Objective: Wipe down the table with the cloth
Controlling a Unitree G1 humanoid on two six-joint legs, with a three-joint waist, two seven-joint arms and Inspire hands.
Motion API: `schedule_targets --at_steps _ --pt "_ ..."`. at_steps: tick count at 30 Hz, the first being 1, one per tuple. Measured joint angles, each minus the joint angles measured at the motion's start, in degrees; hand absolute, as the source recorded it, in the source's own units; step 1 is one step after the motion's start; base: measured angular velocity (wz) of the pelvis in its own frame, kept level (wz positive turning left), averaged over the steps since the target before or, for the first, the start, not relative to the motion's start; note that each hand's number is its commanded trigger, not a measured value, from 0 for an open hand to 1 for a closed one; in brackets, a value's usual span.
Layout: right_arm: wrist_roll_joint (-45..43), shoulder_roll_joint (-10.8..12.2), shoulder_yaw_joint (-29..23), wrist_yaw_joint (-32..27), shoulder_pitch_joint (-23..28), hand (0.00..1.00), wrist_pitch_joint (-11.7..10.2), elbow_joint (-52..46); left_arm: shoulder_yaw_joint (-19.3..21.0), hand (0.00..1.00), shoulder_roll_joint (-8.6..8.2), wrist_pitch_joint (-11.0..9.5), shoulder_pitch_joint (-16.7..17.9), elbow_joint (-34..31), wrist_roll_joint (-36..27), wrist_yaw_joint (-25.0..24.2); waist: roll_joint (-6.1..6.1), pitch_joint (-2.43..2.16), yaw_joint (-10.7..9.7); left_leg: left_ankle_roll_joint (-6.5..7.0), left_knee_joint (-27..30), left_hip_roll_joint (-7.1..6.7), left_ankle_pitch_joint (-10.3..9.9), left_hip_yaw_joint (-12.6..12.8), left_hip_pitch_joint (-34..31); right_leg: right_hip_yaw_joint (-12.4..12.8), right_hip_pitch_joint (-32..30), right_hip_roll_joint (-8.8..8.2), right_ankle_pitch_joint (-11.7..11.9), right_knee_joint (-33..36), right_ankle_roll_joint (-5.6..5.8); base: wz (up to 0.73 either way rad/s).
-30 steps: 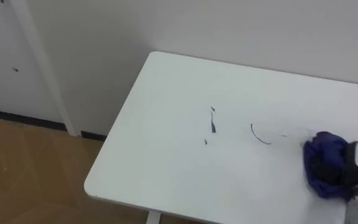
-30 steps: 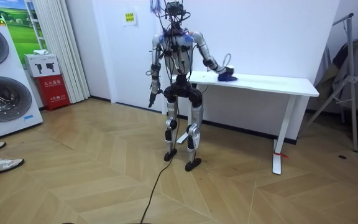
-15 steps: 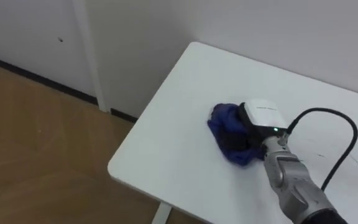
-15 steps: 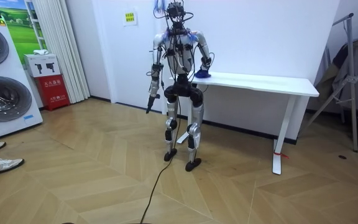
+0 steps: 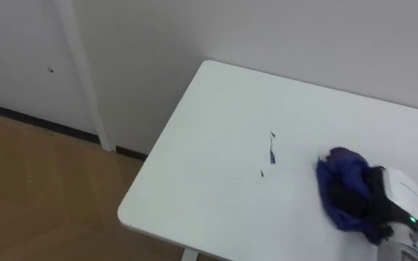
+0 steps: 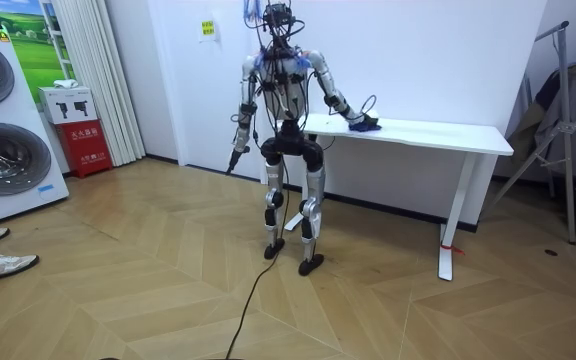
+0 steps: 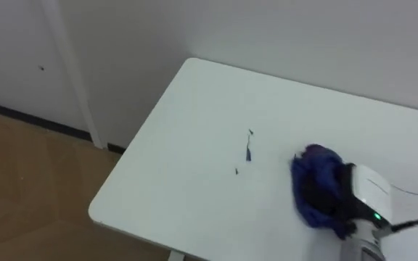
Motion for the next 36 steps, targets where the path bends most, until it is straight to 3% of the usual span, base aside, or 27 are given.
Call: schedule_targets --at_steps 6,10,11,13,14,15,17,21,24,28,29,33,36 --pt "2.0 -1.7 -1.3 -0.7 -1.1 1.00 1.7 4.0 -1.8 0.00 -0.07 -0.5 -0.5 0.2 -0.1 0.6 0.15 -0.03 -0.6 -0.44 1.5 0.12 -0.5 -0.2 -0.3 0.1 0.3 0.14 0.0 0.1 0.01 -0.05" --pt "-0.4 -1.3 1.2 3.1 -4.9 1.00 8.0 0.5 -5.0 0.00 -0.84 -0.4 -0.9 1.0 -0.2 0.5 1.07 0.14 1.9 -0.61 1.5 0.53 -0.4 0.1 -0.6 1.3 -1.2 0.79 0.2 0.5 -0.33 -0.34" --pt "-3.2 -1.2 2.9 5.1 -5.7 1.00 10.8 -2.7 -5.1 0.00 -1.49 -0.3 -1.2 1.3 -0.2 0.4 1.46 0.39 3.0 -0.72 1.4 0.60 -0.3 -0.2 -0.8 1.8 -2.1 1.08 0.4 1.1 -0.62 -0.46" --pt "-7.6 -0.2 7.4 7.8 -6.3 1.00 13.1 -8.0 -5.8 0.00 -1.60 0.3 -2.0 1.4 -0.2 0.0 1.41 0.79 4.1 -1.20 1.3 1.07 0.1 -0.2 -1.3 2.4 -2.9 1.64 0.6 1.0 -1.07 -0.24" --pt "-8.9 0.1 9.0 8.7 -6.7 1.00 13.4 -9.4 -6.1 0.00 -1.63 0.4 -2.2 1.4 -0.2 -0.1 1.37 0.97 4.5 -1.34 1.3 1.20 0.1 -0.2 -1.4 2.6 -3.1 1.81 0.6 1.0 -1.16 -0.09" --pt "-11.9 0.6 12.4 10.6 -8.5 1.00 13.6 -11.5 -6.8 0.00 -1.68 0.4 -2.6 1.5 -0.2 -0.5 1.27 1.55 5.2 -1.52 1.3 1.27 0.3 -0.2 -1.5 3.0 -3.4 2.08 0.4 0.9 -1.61 0.00" --pt "-14.9 1.2 17.7 14.5 -12.0 1.00 13.6 -13.7 -7.7 0.00 -1.79 0.5 -3.2 1.5 -0.2 -1.5 1.11 1.64 7.7 -1.73 1.1 1.44 0.4 -0.3 -2.4 3.2 -4.9 2.25 0.0 1.0 -2.01 0.00" --pt "-14.9 1.2 20.7 17.7 -14.7 1.00 12.9 -14.6 -7.6 0.00 -1.69 0.8 -1.9 1.1 -0.2 -2.2 -0.18 1.83 10.2 -1.34 0.2 0.97 1.0 -1.4 -2.4 2.6 -4.2 2.22 -0.2 -0.1 -1.94 0.23" --pt "-13.7 0.7 19.2 17.4 -14.5 1.00 11.8 -13.0 -7.5 0.00 -1.66 1.7 0.0 0.4 -0.2 -2.2 -0.78 1.83 9.1 -1.26 0.3 0.43 0.9 -3.3 -2.3 0.2 -3.2 1.81 -0.4 -0.1 -1.61 0.45" --pt "-8.9 0.6 13.5 11.4 -10.7 1.00 5.6 -7.3 -5.4 0.00 -1.46 0.9 0.6 0.8 0.3 -2.3 -0.46 1.71 6.9 -0.75 0.2 -0.02 0.6 -4.5 -1.3 -1.6 -1.3 1.56 -0.4 -0.1 -1.60 0.30" --pt "-7.0 0.6 11.6 10.0 -9.8 1.00 4.1 -5.2 -4.4 0.00 -1.32 0.5 0.4 0.9 0.3 -2.3 -0.35 1.45 6.2 -0.55 0.2 -0.15 0.4 -4.6 -1.0 -1.7 -0.6 1.43 -0.4 -0.1 -1.57 0.14" --pt "-3.5 0.2 5.4 7.1 -6.9 1.00 2.6 -1.4 -1.9 0.00 -0.21 0.2 0.9 0.7 0.4 -2.3 -0.29 0.61 4.0 -0.13 -0.3 -0.95 0.2 -4.5 -0.2 -2.0 0.1 0.69 -0.8 0.0 -0.90 0.08" --pt "-2.3 -1.4 1.2 5.2 -3.4 1.00 1.1 0.7 0.1 0.00 0.60 -0.6 1.5 0.7 1.2 -2.2 0.01 0.12 2.3 0.37 0.5 -1.35 -0.2 -4.9 0.2 -1.8 1.2 0.45 -0.6 0.1 -0.67 0.04"
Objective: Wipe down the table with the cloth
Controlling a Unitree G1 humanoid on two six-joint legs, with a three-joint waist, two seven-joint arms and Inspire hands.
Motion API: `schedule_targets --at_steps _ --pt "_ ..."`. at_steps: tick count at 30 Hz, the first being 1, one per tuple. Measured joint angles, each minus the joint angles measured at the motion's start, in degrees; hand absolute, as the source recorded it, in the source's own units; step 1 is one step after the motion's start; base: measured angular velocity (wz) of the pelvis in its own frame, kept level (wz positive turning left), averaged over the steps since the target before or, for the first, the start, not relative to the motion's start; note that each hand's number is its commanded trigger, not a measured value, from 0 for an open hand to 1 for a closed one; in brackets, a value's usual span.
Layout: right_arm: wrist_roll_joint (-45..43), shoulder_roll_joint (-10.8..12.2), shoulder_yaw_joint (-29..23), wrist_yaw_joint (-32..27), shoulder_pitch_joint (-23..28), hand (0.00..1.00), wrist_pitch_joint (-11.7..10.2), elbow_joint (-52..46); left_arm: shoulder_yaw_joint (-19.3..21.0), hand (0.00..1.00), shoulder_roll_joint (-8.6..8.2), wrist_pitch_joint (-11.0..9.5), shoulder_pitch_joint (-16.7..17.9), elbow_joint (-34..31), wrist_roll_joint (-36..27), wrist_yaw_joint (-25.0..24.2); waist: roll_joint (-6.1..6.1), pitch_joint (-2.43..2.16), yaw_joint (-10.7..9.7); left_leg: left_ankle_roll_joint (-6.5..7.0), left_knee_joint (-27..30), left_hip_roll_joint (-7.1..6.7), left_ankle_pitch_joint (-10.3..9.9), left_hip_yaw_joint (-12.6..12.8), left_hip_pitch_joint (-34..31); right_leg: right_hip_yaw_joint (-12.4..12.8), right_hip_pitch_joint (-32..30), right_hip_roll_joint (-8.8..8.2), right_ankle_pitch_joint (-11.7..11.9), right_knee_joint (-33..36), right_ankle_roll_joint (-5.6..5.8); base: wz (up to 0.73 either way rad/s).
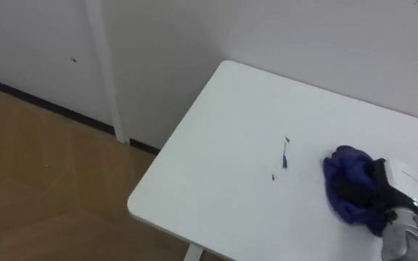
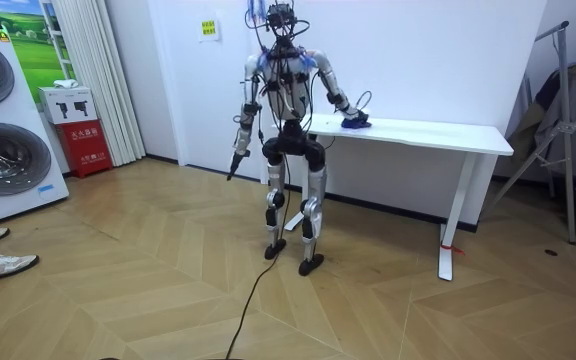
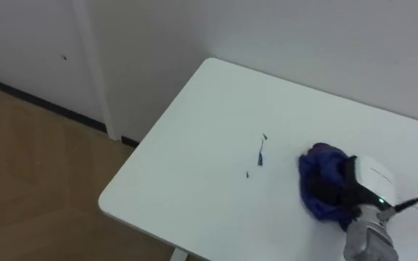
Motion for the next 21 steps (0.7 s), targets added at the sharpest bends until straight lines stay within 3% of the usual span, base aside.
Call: schedule_targets --at_steps 2,6,9,12,14,16,18,19,21 --pt "1.7 -1.6 -2.4 -0.6 1.1 1.00 -0.5 2.8 1.5 0.00 0.16 -0.3 -0.4 -0.3 1.3 0.0 -0.04 -0.04 -0.3 0.08 0.0 -0.18 0.0 0.1 0.2 -0.3 0.1 -0.21 0.1 0.0 0.20 -0.10" --pt "3.1 -2.3 -3.7 -0.7 2.3 1.00 -0.6 4.3 1.0 0.00 0.13 -0.7 -0.3 -0.3 0.8 0.2 -0.05 -0.16 -0.5 0.13 0.6 -0.30 -0.1 -0.1 0.2 -0.2 0.4 -0.33 0.2 0.0 0.34 -0.02" --pt "4.0 -2.2 -2.3 -1.0 0.8 1.00 1.8 4.0 -2.6 0.00 -0.28 -0.6 -0.6 -0.3 -1.3 0.6 0.33 -0.11 -0.2 0.01 1.1 -0.31 -0.3 -0.1 0.1 -0.3 0.6 -0.27 0.2 0.0 0.39 -0.02" --pt "4.0 -1.8 0.9 -0.4 -2.6 1.00 5.7 3.0 -5.9 0.00 -0.82 -0.3 -1.1 0.1 -1.4 0.6 0.87 -0.05 0.4 -0.52 1.5 0.25 -0.4 1.0 -0.5 0.5 -0.4 0.08 0.2 0.0 0.42 -0.24" --pt "3.2 -1.3 4.3 1.9 -5.2 1.00 10.1 -0.7 -7.9 0.00 -1.48 -0.1 -2.3 0.9 -0.7 0.3 1.81 0.16 2.1 -0.83 1.6 1.05 -0.3 2.1 -1.6 1.9 -2.0 0.82 0.6 0.1 -0.13 -0.52" --pt "0.7 -0.9 8.4 4.8 -6.7 1.00 12.2 -5.3 -7.9 0.00 -1.61 -0.1 -2.5 1.1 -0.8 0.0 2.19 0.48 3.4 -1.29 1.3 1.58 0.0 1.9 -2.1 2.5 -3.3 1.44 0.9 0.4 -0.65 -0.32" --pt "-2.7 -0.2 13.7 7.2 -9.4 1.00 12.4 -7.9 -8.3 0.00 -1.39 -0.1 -3.0 1.1 -0.8 0.0 2.08 1.03 4.0 -1.96 1.3 1.95 0.5 1.8 -2.7 3.0 -4.1 2.07 0.8 0.3 -1.28 -0.08" --pt "-4.0 0.9 16.1 8.8 -12.0 1.00 12.1 -8.0 -9.0 0.00 -1.38 -0.1 -3.3 1.0 -0.8 -0.1 2.03 1.43 5.4 -2.19 1.2 2.20 0.6 1.8 -3.1 3.4 -5.0 2.40 0.7 0.0 -1.59 -0.03" --pt "-4.2 1.4 17.8 10.9 -15.3 1.00 11.0 -8.1 -9.6 0.00 -1.40 -0.2 -4.1 1.0 -1.1 -0.5 1.81 1.54 6.8 -2.31 1.0 2.40 1.1 1.8 -4.3 3.0 -6.4 2.40 0.0 0.2 -1.68 0.11"
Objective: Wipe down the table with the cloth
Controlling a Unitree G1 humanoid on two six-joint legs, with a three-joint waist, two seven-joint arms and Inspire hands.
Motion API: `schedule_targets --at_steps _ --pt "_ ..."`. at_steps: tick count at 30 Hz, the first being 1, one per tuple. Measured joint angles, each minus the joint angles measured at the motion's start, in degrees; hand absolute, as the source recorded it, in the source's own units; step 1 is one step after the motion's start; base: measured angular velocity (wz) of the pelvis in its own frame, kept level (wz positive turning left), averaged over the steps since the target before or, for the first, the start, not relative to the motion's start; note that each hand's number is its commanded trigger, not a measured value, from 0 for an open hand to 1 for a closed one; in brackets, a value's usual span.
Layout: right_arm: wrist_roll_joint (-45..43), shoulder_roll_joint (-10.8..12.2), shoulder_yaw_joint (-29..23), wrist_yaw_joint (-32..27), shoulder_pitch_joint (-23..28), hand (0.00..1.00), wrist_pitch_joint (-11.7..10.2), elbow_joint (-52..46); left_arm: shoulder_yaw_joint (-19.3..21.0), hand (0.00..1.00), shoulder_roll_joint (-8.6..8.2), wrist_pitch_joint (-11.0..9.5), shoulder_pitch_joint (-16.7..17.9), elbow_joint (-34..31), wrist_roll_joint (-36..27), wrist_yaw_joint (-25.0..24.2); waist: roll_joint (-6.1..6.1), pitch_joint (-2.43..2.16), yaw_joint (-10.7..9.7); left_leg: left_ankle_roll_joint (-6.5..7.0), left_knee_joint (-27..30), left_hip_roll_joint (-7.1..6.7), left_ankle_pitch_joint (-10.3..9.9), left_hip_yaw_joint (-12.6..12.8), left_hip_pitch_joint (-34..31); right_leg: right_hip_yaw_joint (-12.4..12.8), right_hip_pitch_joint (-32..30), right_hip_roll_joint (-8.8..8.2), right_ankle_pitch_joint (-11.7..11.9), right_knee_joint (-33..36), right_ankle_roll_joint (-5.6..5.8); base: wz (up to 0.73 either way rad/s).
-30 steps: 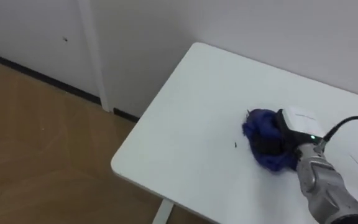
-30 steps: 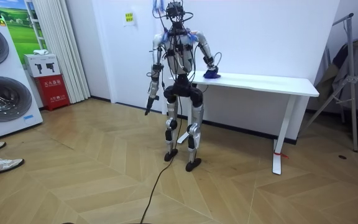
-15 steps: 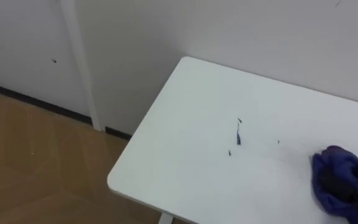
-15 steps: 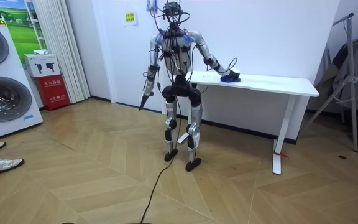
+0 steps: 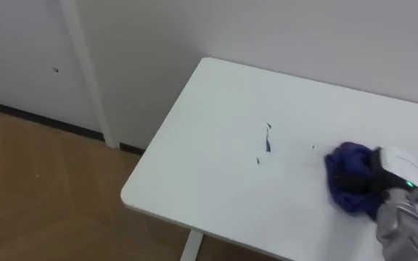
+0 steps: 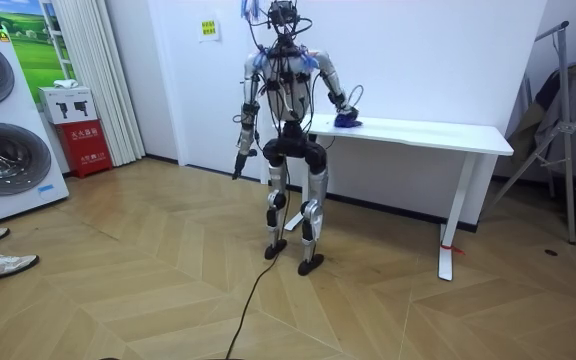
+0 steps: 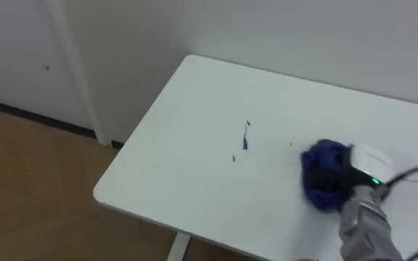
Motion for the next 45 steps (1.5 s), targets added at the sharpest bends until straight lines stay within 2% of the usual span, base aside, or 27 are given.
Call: schedule_targets --at_steps 3,5,7,11,14,16,18,20,21,23,24,26,28,29,30,31,33,35,37,38,39,40,41,42,43,44,45 --pt "1.3 -0.1 0.6 1.3 -3.1 1.00 -1.3 1.2 0.1 0.00 0.52 0.5 1.8 -0.7 -0.2 -0.8 -0.65 0.30 1.2 0.22 -0.5 -0.56 0.8 -1.3 -0.4 -2.1 0.4 -0.34 0.0 -0.4 -0.20 0.39" --pt "1.2 -0.8 -0.4 1.5 -2.1 1.00 -2.4 1.3 1.3 0.00 0.60 1.2 3.4 -1.7 -0.2 -0.8 -1.45 0.28 0.7 0.40 -0.9 -0.96 0.9 -1.5 -0.2 -2.7 1.2 -0.78 -0.3 -0.3 0.29 0.45" --pt "3.0 -1.3 -1.8 1.0 -0.9 1.00 -4.9 4.0 2.5 0.00 0.70 1.3 4.8 -2.0 -0.2 -0.8 -1.95 0.32 -1.3 0.60 -1.1 -1.15 0.8 -1.5 0.4 -3.3 2.5 -0.92 -0.4 -0.3 0.43 0.42" --pt "8.2 -1.3 -8.4 -1.7 4.0 1.00 -9.1 7.8 3.2 0.00 0.75 0.2 4.7 -2.4 -0.1 -0.8 -2.67 0.00 -4.1 1.20 -1.1 -0.84 0.4 1.1 1.5 -3.3 4.5 -1.17 -0.5 -0.2 0.54 0.40" --pt "9.9 -1.6 -16.3 -4.5 9.3 1.00 -11.9 10.4 6.4 0.00 0.68 -1.0 4.8 -1.2 0.5 -0.8 -2.61 -0.86 -5.4 1.98 -1.0 -0.90 -0.7 4.0 3.1 -2.5 5.1 -1.70 -0.6 0.4 0.72 -0.36" --pt "11.9 -3.1 -19.0 -5.5 11.4 1.00 -12.0 12.9 8.7 0.00 0.81 -1.1 4.9 -1.1 0.5 -0.8 -2.53 -0.95 -5.8 2.41 -0.2 -0.83 -1.8 5.6 3.8 -2.8 5.1 -2.37 -1.2 2.5 1.76 -0.36" --pt "13.5 -4.9 -21.0 -6.9 14.7 1.00 -12.1 14.9 10.0 0.00 0.92 -1.1 4.8 -1.1 0.4 -0.6 -1.87 -1.36 -6.7 3.01 2.1 -0.23 -3.6 6.2 3.8 -3.6 5.0 -2.92 -1.5 5.1 2.23 -0.19" --pt "15.3 -6.0 -23.5 -10.0 19.2 1.00 -12.0 17.0 10.1 0.00 1.47 -1.3 4.8 -1.1 0.4 -0.5 -0.86 -1.94 -7.0 3.97 5.3 0.70 -5.7 7.2 3.9 -5.3 2.9 -4.73 -1.8 12.6 2.83 -0.22" --pt "15.7 -5.9 -23.9 -10.5 19.9 1.00 -11.8 17.1 10.1 0.00 1.59 -1.5 4.8 -1.1 0.4 -0.4 -0.76 -2.00 -6.9 4.20 6.0 1.04 -6.1 7.7 3.9 -5.7 2.0 -5.24 -1.8 14.8 2.85 -0.38" --pt "16.6 -5.3 -23.1 -11.3 19.6 1.00 -9.6 16.7 9.6 0.00 2.04 -2.0 4.4 -1.1 0.2 0.5 -0.39 -1.96 -6.6 4.47 8.1 2.16 -7.1 9.1 3.0 -6.2 -0.6 -6.29 -1.1 19.8 3.34 -0.43" --pt "16.5 -4.5 -22.5 -11.7 18.7 1.00 -7.9 16.1 9.1 0.00 2.26 -2.8 3.2 -0.7 0.3 0.9 -0.30 -1.95 -6.5 4.52 9.5 3.10 -7.7 9.9 1.9 -5.9 -2.4 -7.03 -1.1 22.7 2.94 -0.48" --pt "16.7 -2.6 -20.6 -13.6 16.4 1.00 -4.2 15.9 6.9 0.00 3.23 -4.6 -0.6 2.1 0.3 2.0 -0.09 -1.87 -3.9 4.12 10.6 4.82 -8.0 12.0 0.6 -5.6 -4.6 -10.03 -2.4 27.3 2.80 -0.70" --pt "15.9 0.1 -14.9 -13.9 9.2 1.00 -0.1 15.9 3.7 0.00 5.03 -6.4 -6.2 6.5 -0.2 2.5 -0.39 -1.42 0.6 2.31 13.8 8.10 -9.0 14.6 -2.9 -2.8 -7.4 -13.24 -2.6 27.6 3.00 -1.08" --pt "14.6 1.2 -10.8 -13.6 4.9 1.00 0.4 15.8 2.5 0.00 5.71 -6.7 -9.8 8.7 -0.2 2.5 -0.53 -0.79 1.9 1.12 16.3 10.25 -9.5 14.8 -5.8 -1.5 -8.2 -14.03 -2.5 25.8 3.05 -0.77" --pt "14.2 1.4 -9.1 -13.5 2.8 1.00 0.4 15.7 1.9 0.00 6.01 -7.1 -11.4 9.8 -0.2 2.6 -0.66 -0.59 2.9 0.56 17.4 11.12 -9.8 14.8 -7.3 -0.7 -8.9 -14.47 -2.5 24.6 3.12 -0.40" --pt "13.2 1.9 -6.1 -11.8 -2.3 1.00 0.1 14.8 0.9 0.00 6.43 -7.5 -14.5 10.4 -0.3 2.5 -1.12 0.34 3.9 -0.16 19.6 12.53 -10.0 14.0 -10.6 0.3 -9.6 -15.47 -2.2 21.1 3.61 -0.17" --pt "11.0 1.8 -4.8 -10.1 -6.6 1.00 -2.2 13.5 -1.2 0.00 7.36 -7.7 -17.2 9.8 -0.3 2.1 -2.04 0.96 3.9 -1.84 21.8 13.78 -9.4 11.0 -15.5 0.9 -9.9 -15.76 -0.6 15.3 4.26 0.32" --pt "8.9 1.9 -4.6 -8.7 -8.1 1.00 -3.7 13.4 -1.9 0.00 8.35 -7.6 -17.3 8.5 -0.6 1.7 -2.50 0.92 4.7 -4.21 21.7 15.29 -8.0 8.6 -17.5 0.5 -9.6 -15.43 2.3 10.5 4.29 0.48" --pt "6.7 1.6 -4.6 -8.5 -5.7 1.00 -4.4 11.8 -1.5 0.00 10.06 -7.0 -13.0 6.5 -1.4 1.4 -3.32 0.73 4.5 -7.81 19.3 17.15 -6.2 6.6 -16.0 0.6 -8.9 -14.81 5.0 7.4 4.28 0.44" --pt "6.0 1.5 -4.9 -8.4 -4.7 1.00 -4.5 11.6 -1.4 0.00 10.37 -6.7 -12.0 6.3 -1.4 1.2 -3.51 0.71 4.0 -8.93 18.5 17.53 -5.7 5.6 -15.4 0.3 -8.8 -14.01 5.2 6.9 4.25 0.58" --pt "5.9 1.3 -6.5 -9.0 -2.4 1.00 -5.9 11.2 0.0 0.00 11.58 -6.0 -9.2 5.8 -1.8 0.7 -3.60 0.66 2.6 -11.44 17.0 18.71 -4.7 4.0 -14.4 -1.6 -8.8 -12.07 5.7 7.3 4.69 0.66" --pt "5.9 0.2 -8.3 -9.7 0.6 1.00 -7.2 10.9 1.8 0.00 11.10 -5.4 -6.6 5.4 -2.3 0.4 -2.53 -0.43 1.5 -13.30 15.4 21.19 -3.4 2.8 -14.0 -4.7 -8.7 -10.56 2.0 11.0 8.28 0.97" --pt "5.3 -0.7 -10.8 -10.1 4.3 1.00 -7.9 10.2 3.2 0.00 10.21 -5.0 -4.6 5.3 -2.2 0.3 -2.30 -1.24 -0.5 -10.10 13.4 22.76 -0.7 3.4 -13.8 -7.5 -8.2 -9.55 -1.1 13.1 5.96 0.95" --pt "5.1 -1.3 -12.1 -10.1 6.2 1.00 -8.1 9.4 3.5 0.00 9.58 -4.8 -3.7 5.3 -2.2 0.3 -2.41 -1.24 -1.5 -8.67 13.0 22.43 0.5 4.9 -13.5 -8.7 -7.3 -9.31 -2.0 13.2 4.99 0.96" --pt "5.0 -2.4 -14.4 -9.8 9.1 1.00 -8.1 8.6 3.8 0.00 8.17 -4.6 -2.3 5.2 -2.1 0.3 -2.61 -1.12 -2.5 -8.36 13.6 20.75 0.5 9.4 -11.9 -9.1 -6.1 -9.00 -3.0 12.7 3.26 0.66" --pt "5.1 -3.2 -16.0 -9.0 9.8 1.00 -7.9 8.6 4.3 0.00 6.83 -4.5 -1.9 5.2 -2.2 0.3 -2.87 -0.60 -3.5 -8.10 14.2 18.84 0.4 12.2 -10.9 -9.8 -5.5 -8.72 -3.2 11.9 2.89 0.42" --pt "5.1 -3.4 -16.7 -8.4 9.6 1.00 -7.9 8.6 4.5 0.00 6.41 -4.5 -1.9 5.2 -2.1 0.3 -2.41 -0.60 -3.8 -7.71 14.5 18.04 0.1 13.2 -10.7 -10.0 -5.4 -8.36 -3.2 11.6 2.44 0.08"
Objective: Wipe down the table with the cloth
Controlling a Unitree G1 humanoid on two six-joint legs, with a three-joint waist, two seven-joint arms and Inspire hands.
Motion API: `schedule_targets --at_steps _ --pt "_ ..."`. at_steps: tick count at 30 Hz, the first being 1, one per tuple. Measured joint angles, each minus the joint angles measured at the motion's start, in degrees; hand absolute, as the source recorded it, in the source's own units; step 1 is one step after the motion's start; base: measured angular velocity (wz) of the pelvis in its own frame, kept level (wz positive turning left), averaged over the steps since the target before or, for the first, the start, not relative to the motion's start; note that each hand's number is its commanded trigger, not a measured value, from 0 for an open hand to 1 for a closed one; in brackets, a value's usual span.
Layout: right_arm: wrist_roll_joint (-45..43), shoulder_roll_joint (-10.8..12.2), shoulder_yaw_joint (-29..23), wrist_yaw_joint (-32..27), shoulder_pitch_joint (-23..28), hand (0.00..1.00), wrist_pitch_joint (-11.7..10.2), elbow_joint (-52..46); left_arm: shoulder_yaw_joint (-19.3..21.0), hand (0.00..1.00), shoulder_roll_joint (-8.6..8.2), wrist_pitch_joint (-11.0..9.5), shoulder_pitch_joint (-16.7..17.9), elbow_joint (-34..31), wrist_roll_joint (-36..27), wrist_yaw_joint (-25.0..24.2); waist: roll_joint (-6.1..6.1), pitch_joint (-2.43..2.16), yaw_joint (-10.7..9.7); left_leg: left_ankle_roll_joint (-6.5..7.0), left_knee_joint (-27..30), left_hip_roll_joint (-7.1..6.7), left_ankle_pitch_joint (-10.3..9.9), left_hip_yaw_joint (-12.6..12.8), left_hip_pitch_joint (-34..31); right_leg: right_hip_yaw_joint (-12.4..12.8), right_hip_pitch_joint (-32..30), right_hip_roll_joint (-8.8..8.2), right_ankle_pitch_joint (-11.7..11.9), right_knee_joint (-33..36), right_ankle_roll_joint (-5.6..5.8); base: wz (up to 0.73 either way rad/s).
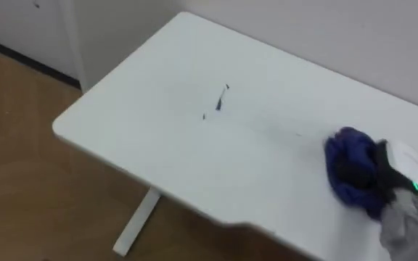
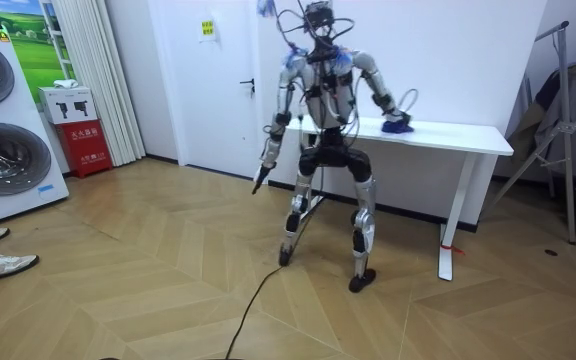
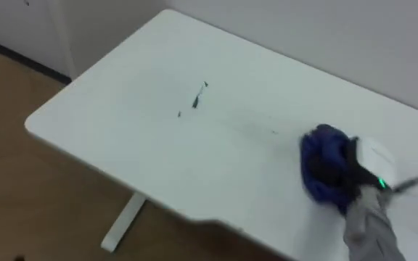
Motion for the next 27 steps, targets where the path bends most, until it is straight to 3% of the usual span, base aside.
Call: schedule_targets --at_steps 1,2,3,5,7,8,10,12,13,15,16,17,19,22,24,27 --pt "0.0 -0.1 -0.2 1.3 -0.9 1.00 0.0 -0.1 0.2 0.00 -0.69 -0.2 0.0 -0.2 0.0 0.2 0.47 0.61 0.1 1.38 0.0 -1.50 -1.0 1.0 1.6 0.8 0.1 0.72 -0.4 -0.4 -2.99 -0.39" --pt "0.0 0.1 0.8 2.7 -2.2 1.00 0.0 -0.6 0.1 0.00 -1.37 -0.2 0.1 -0.2 -0.3 0.2 0.90 0.96 0.9 2.22 -0.7 -3.85 -2.0 1.2 3.8 1.9 0.0 1.17 -0.3 -0.8 -4.75 -0.61" --pt "-0.1 0.2 1.7 3.5 -2.9 1.00 0.3 -1.4 0.1 0.00 -1.69 -0.2 0.1 -0.2 -0.4 0.2 1.11 1.00 1.4 2.85 -1.1 -4.97 -2.4 1.2 4.6 2.8 -0.3 1.33 -0.3 -0.8 -5.03 -0.90" --pt "-2.7 0.3 7.6 5.7 -6.2 1.00 2.5 -4.4 -0.1 0.00 -2.70 -0.7 -0.4 -0.1 -0.4 0.4 2.06 1.33 4.2 3.89 -4.6 -7.43 -3.2 1.2 7.4 7.2 -1.8 2.91 0.1 -0.9 -6.02 -1.01" --pt "-5.7 0.8 13.6 8.1 -10.3 1.00 3.9 -6.9 0.1 0.00 -4.04 -0.6 -0.2 -0.1 -0.4 0.6 2.52 0.99 7.1 3.92 -8.9 -9.26 -3.2 1.1 9.4 11.5 -3.7 4.27 0.6 -0.5 -7.43 -1.18" --pt "-7.9 2.3 16.8 9.3 -12.9 1.00 4.1 -8.8 0.2 0.00 -4.83 -0.1 -0.2 -0.1 -0.4 0.6 3.07 1.00 8.1 4.03 -11.0 -9.58 -2.9 0.8 10.5 13.0 -4.5 5.56 1.0 -0.9 -8.31 -1.00" --pt "-9.2 5.1 20.1 10.7 -16.6 1.00 3.6 -8.9 0.2 0.00 -5.94 0.6 -0.2 -0.5 -0.4 0.6 3.57 0.96 8.8 3.65 -12.6 -9.71 -2.2 0.7 11.5 14.2 -5.1 6.28 1.3 -1.6 -8.92 -0.31" --pt "-9.0 5.3 20.8 10.8 -17.3 1.00 1.9 -8.8 -0.1 0.00 -6.79 1.7 -0.2 -1.7 -0.5 0.6 3.57 0.70 9.9 3.69 -14.0 -10.17 -2.0 0.3 11.6 14.1 -5.4 6.23 1.0 -2.0 -9.79 0.20" --pt "-8.5 5.2 20.7 10.6 -17.5 1.00 1.7 -8.3 -0.1 0.00 -6.77 2.4 0.6 -3.2 -0.5 0.7 3.25 0.70 9.8 3.62 -14.8 -10.63 -1.9 -1.1 11.4 14.0 -5.1 6.15 1.1 -2.6 -9.65 0.59" --pt "-6.5 4.4 19.7 9.6 -17.0 1.00 1.2 -6.8 0.2 0.00 -6.19 3.7 2.0 -4.1 -0.4 0.7 2.52 0.59 9.3 3.74 -15.1 -11.28 -1.8 -3.1 11.1 13.6 -4.4 5.64 1.6 -2.8 -8.34 0.60" --pt "-5.6 4.0 18.1 8.4 -16.2 1.00 0.6 -5.3 0.7 0.00 -5.48 4.2 3.0 -4.6 -0.4 0.7 1.52 0.43 8.9 3.79 -15.1 -11.93 -1.8 -4.1 11.1 13.0 -3.5 4.92 1.9 -2.8 -5.24 0.58" --pt "-5.0 3.5 16.1 6.6 -14.6 1.00 -0.1 -3.3 1.2 0.00 -4.94 4.6 3.4 -4.6 -0.3 0.6 1.19 0.53 8.2 3.79 -15.1 -12.15 -1.8 -5.9 11.5 11.1 -2.1 4.56 2.8 -3.1 -2.86 0.65" --pt "-3.8 3.0 12.4 4.0 -11.1 1.00 -1.4 -1.5 3.0 0.00 -4.60 4.5 4.2 -4.8 -0.2 0.6 0.90 0.67 6.1 3.79 -15.1 -12.47 -1.8 -7.0 11.6 8.8 -0.4 4.01 2.9 -3.6 -1.38 0.71" --pt "-2.8 2.4 5.5 -0.1 -6.0 1.00 -2.8 -0.1 4.3 0.00 -3.76 4.5 4.9 -5.0 0.7 0.3 0.76 0.58 2.9 3.80 -15.0 -13.32 -1.8 -9.0 12.1 5.5 3.9 4.05 3.8 -7.6 0.07 0.52" --pt "-1.5 2.1 3.1 -1.3 -4.2 1.00 -3.0 0.9 5.0 0.00 -3.08 4.0 5.4 -5.1 0.7 0.3 1.07 0.48 2.6 3.84 -15.1 -13.49 -1.9 -9.0 13.0 5.2 5.0 3.99 3.9 -8.3 0.30 0.02" --pt "-0.9 1.7 3.5 -1.3 -4.4 1.00 -2.5 1.1 4.9 0.00 -2.87 2.9 4.7 -6.5 -0.4 0.3 1.79 0.12 2.5 3.97 -15.0 -13.47 -1.9 -8.2 13.5 5.2 5.5 4.00 3.9 -9.0 0.49 -0.18"
